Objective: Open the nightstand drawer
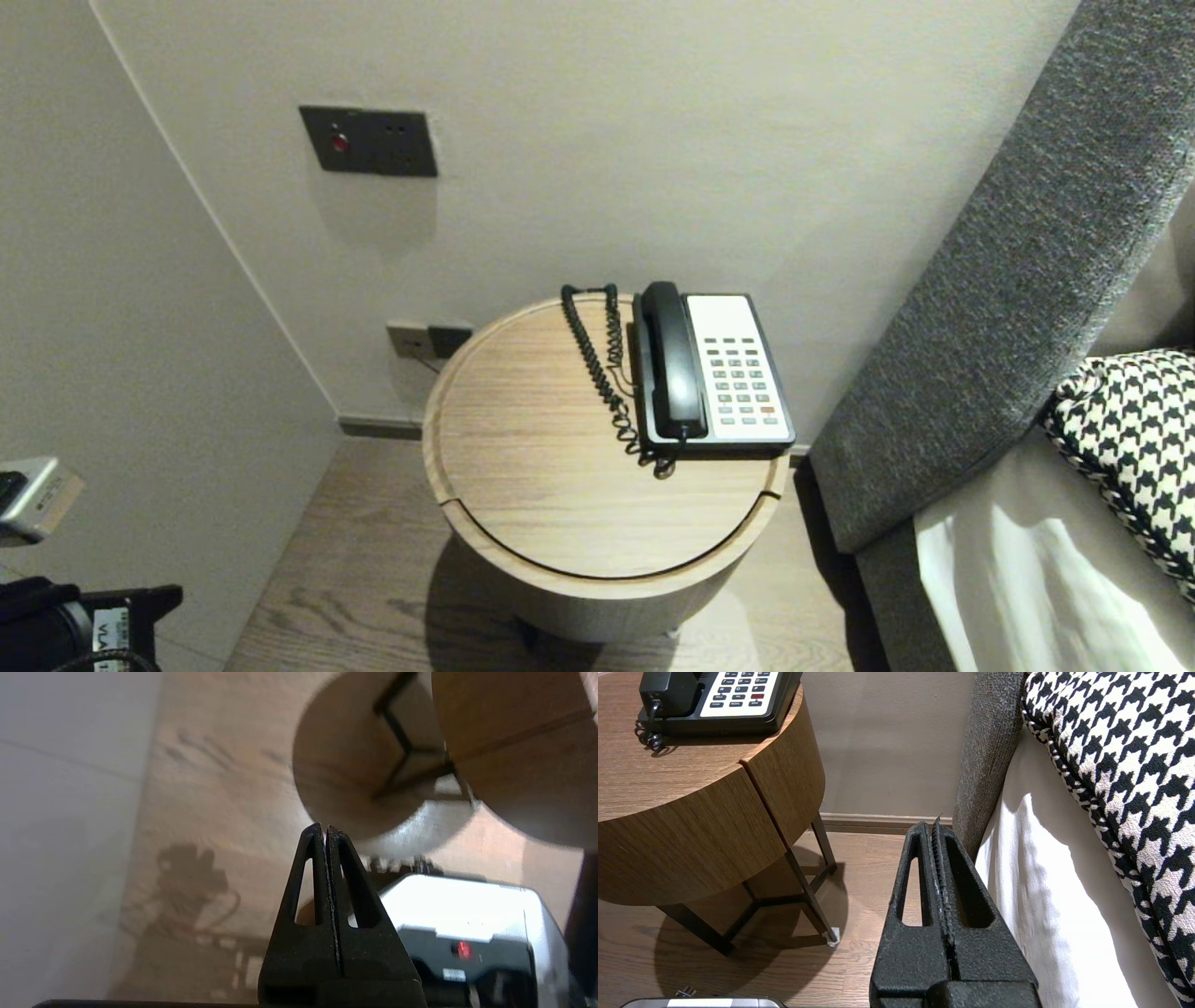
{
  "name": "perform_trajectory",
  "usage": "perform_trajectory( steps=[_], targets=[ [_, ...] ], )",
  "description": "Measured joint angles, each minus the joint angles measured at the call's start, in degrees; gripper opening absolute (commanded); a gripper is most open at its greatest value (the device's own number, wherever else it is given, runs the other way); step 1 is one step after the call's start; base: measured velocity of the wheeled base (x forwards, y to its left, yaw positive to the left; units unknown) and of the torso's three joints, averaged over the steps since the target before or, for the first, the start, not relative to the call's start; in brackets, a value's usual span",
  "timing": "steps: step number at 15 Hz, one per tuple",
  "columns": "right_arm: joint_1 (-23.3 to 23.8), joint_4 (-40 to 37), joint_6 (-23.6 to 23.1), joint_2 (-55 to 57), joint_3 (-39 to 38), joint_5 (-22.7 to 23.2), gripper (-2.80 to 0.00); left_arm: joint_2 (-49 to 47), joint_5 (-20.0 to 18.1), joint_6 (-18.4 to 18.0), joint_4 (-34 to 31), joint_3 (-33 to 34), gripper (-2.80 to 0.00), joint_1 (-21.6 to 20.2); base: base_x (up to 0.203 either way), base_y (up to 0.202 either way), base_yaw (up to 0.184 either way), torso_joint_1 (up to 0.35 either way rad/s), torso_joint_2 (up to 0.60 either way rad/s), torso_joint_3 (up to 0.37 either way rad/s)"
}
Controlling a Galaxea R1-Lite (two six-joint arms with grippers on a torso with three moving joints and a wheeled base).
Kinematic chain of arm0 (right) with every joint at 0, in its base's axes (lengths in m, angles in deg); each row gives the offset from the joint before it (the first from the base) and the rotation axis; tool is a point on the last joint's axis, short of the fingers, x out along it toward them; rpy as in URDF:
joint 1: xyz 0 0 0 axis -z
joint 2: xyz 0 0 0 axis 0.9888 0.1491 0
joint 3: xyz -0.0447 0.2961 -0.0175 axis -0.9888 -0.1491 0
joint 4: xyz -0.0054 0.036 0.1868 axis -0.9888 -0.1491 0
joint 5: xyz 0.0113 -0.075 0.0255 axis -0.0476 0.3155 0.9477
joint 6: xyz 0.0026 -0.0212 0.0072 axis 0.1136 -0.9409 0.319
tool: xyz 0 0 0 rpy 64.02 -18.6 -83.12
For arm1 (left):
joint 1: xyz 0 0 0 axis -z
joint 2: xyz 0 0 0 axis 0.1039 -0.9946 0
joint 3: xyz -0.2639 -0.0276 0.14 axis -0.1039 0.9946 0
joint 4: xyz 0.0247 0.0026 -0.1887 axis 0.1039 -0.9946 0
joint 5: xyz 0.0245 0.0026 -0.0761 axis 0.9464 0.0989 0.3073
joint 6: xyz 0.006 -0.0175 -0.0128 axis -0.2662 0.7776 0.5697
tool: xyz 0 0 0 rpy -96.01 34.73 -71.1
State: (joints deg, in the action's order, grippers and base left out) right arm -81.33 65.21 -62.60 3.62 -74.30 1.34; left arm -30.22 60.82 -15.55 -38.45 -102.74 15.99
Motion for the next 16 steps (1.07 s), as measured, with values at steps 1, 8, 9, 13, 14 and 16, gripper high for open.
perform_trajectory(
  steps=[1, 8, 9, 13, 14, 16],
  targets=[
    [0.0, 0.0, 0.0, 0.0, 0.0, 0.0, -2.8, 0.6, 0.0, -0.4, 0.5, 0.0, -2.8, -0.4, 0.0, 0.0, 0.0, 0.0, 0.0, 0.0],
    [0.0, 0.0, 0.0, 0.0, 0.0, 0.0, -2.8, 3.0, -0.2, -1.4, 5.5, 2.0, -2.8, -1.4, 0.0, 0.0, 0.0, 0.0, 0.0, 0.0],
    [0.0, 0.0, 0.0, 0.0, 0.0, 0.0, -2.8, 3.2, -0.2, -1.4, 5.6, 2.1, -2.8, -1.4, 0.0, 0.0, 0.0, 0.0, 0.0, 0.0],
    [0.0, 0.0, 0.0, 0.0, 0.0, 0.0, -2.8, 4.5, -0.7, -1.5, 5.6, 2.5, -2.8, -2.4, 0.0, 0.0, 0.0, 0.0, 0.0, 0.0],
    [0.0, 0.0, 0.0, 0.0, 0.0, 0.0, -2.8, 5.2, -1.4, -1.6, 5.6, 2.9, -2.8, -2.7, 0.0, 0.0, 0.0, 0.0, 0.0, 0.0],
    [0.0, 0.0, 0.0, 0.0, 0.0, 0.0, -2.8, 7.4, -2.8, -3.0, 5.6, 4.2, -2.8, -3.3, 0.0, 0.0, 0.0, 0.0, 0.0, 0.0]
  ],
)
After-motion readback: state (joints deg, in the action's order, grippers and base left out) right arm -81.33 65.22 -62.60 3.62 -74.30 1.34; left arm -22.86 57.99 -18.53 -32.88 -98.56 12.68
